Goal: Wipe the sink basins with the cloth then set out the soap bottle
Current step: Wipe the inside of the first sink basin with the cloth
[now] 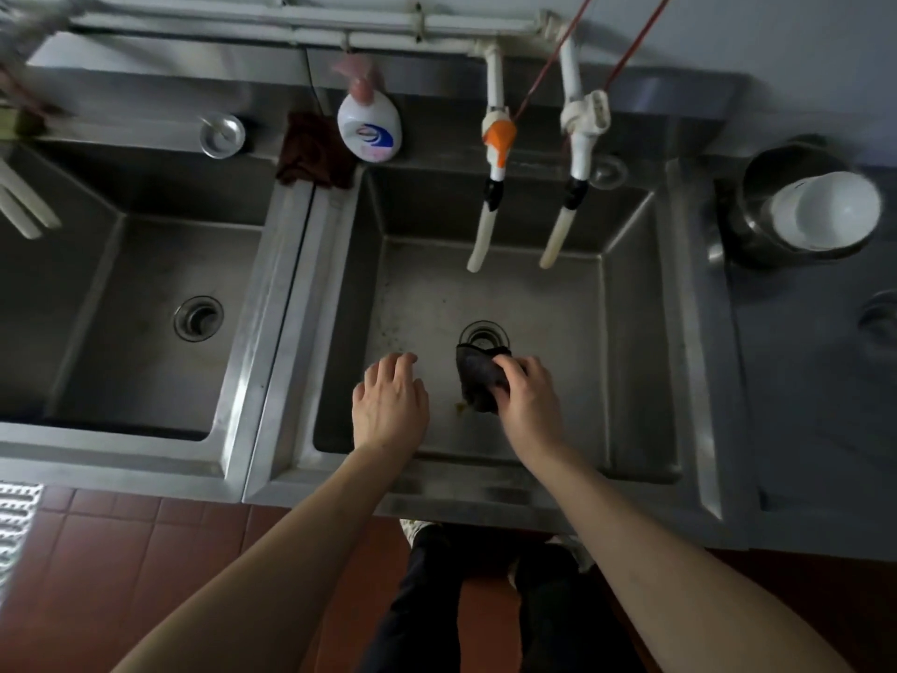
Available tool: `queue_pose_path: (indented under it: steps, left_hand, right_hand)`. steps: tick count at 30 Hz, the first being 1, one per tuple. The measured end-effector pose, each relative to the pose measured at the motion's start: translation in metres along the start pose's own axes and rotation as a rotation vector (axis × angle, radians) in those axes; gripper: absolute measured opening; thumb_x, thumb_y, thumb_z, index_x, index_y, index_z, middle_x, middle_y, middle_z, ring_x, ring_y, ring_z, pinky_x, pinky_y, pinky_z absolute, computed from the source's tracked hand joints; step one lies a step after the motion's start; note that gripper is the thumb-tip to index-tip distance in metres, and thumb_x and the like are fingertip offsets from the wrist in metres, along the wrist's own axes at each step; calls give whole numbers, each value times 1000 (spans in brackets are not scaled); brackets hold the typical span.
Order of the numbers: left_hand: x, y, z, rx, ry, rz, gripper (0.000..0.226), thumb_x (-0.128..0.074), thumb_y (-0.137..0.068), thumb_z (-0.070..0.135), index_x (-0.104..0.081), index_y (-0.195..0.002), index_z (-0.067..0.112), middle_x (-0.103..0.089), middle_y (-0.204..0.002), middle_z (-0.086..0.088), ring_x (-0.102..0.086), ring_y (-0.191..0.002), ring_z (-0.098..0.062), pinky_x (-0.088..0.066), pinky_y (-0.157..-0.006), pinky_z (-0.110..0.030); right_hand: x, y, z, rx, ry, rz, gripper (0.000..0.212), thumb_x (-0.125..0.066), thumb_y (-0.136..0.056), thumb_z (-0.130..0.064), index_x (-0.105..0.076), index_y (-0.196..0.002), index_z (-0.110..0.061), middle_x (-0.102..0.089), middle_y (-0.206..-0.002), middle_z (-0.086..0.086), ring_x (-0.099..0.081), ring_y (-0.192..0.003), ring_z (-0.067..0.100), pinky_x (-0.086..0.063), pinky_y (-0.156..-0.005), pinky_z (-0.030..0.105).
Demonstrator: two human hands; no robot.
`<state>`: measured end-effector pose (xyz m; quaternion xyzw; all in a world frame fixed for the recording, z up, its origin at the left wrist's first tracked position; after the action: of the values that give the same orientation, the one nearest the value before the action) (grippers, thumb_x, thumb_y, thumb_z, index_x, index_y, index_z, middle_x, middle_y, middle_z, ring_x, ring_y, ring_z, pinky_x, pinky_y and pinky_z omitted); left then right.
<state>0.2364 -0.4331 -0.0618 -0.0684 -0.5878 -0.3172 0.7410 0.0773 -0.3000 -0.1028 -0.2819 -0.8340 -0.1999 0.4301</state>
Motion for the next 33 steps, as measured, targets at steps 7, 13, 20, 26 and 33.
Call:
queue_pose_path:
  steps: [7, 13, 20, 26, 33]
  left_hand:
    - [6, -54, -42, -86, -102, 32, 39, -46, -98, 29, -49, -136, 23, -50, -139, -1, -42, -134, -23, -39, -108, -42]
    - [12, -115, -61, -194, -184, 91, 39, -45, -100, 30, -48, -138, 23, -42, -148, 0, -32, -143, -22, -33, -116, -44]
    - [27, -186, -71, -255, -224, 173, 41, -42, -101, 26, -48, -141, 18, -40, -153, -4, -27, -148, -26, -26, -121, -44]
    - [32, -218, -78, -316, -267, 209, 39, -43, -100, 20, -51, -138, 14, -45, -149, -6, -31, -146, -28, -27, -119, -44]
    - [25, -214, -87, -354, -270, 192, 42, -41, -102, 28, -49, -141, 15, -34, -158, -7, -14, -153, -27, -11, -125, -47]
  right_hand:
    - [-58, -39, -15, -20, -44, -90, 40, -71, -95, -18, -60, -133, -16, -56, -122, 9, -56, -111, 32, -56, -86, 50]
    - [-108, -94, -14, -50, -6, -180, 36, -60, -102, -26, -55, -137, -21, -52, -128, 9, -53, -118, 31, -51, -97, 47]
    - [-151, -156, -11, 16, 64, -186, 32, -57, -103, -21, -55, -134, -15, -52, -123, 10, -54, -113, 32, -53, -92, 44]
    - [-181, -196, -4, 29, 37, -162, 37, -54, -103, -23, -54, -139, -17, -50, -125, 14, -52, -111, 35, -53, -89, 47]
    - [-227, -205, 16, 28, 126, -240, 47, -51, -106, -37, -48, -151, -22, -45, -145, 18, -45, -128, 42, -49, -101, 52]
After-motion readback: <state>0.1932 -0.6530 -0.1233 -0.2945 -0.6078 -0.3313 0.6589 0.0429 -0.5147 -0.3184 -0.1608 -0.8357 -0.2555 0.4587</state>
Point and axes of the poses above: each hand's wrist, its own y-axis away from the middle knuckle, its own x-axis out of the back of the hand, z = x × y, the point moved 5 cm from there along -y, towards the middle knuckle
